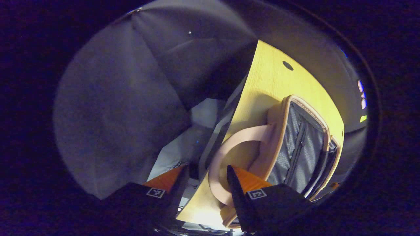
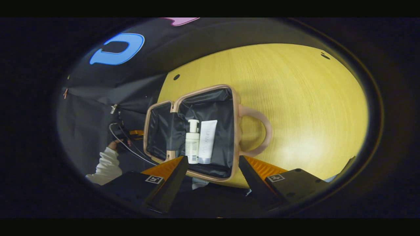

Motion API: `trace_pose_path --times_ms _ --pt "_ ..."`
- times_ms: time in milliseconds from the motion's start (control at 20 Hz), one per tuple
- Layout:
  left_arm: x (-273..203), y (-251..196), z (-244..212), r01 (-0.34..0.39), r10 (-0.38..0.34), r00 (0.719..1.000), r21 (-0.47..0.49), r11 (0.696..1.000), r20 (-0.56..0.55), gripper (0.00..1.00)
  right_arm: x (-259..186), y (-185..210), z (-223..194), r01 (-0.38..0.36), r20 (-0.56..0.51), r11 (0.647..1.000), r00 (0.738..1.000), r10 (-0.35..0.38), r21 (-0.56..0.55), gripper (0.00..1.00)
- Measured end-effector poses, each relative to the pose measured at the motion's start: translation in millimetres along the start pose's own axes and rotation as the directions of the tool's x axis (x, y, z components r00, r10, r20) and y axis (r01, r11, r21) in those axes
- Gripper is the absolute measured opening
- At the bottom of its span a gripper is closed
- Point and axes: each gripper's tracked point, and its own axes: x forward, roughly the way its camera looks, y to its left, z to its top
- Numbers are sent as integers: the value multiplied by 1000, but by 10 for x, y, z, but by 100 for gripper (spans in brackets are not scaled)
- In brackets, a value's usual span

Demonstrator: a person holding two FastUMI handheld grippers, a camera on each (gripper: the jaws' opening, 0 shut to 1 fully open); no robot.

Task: First open the suitcase, pack the skin care products into it, and then close the suitcase.

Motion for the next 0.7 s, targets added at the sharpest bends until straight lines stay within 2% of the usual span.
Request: trace_pose_path --times_ms 50,100,200,300,400,500,700 --pt "46 2 -11 -20 20 1000 12 1000 -11 76 -30 41 -5 -15 3 1000 1000 15 6 98" --pt "106 -31 2 -29 29 1000 6 1000 -9 65 -57 55 -5 -26 5 1000 1000 26 4 98" --pt "28 -45 80 -66 66 998 8 998 24 17 -99 44 17 -28 22 1000 999 28 11 98" --pt "-157 -67 159 -67 62 993 49 997 97 12 -149 -31 39 -23 40 1000 999 22 16 96" --pt "-452 -167 294 -79 56 979 112 991 196 12 -215 -143 77 -13 63 1000 998 12 20 96" --pt "-821 -236 387 -73 35 968 145 987 250 11 -286 -216 140 -22 87 1000 996 20 14 96" --pt "-1722 -860 442 9 -90 931 223 975 355 10 -316 -277 235 -46 141 999 989 46 -6 96"
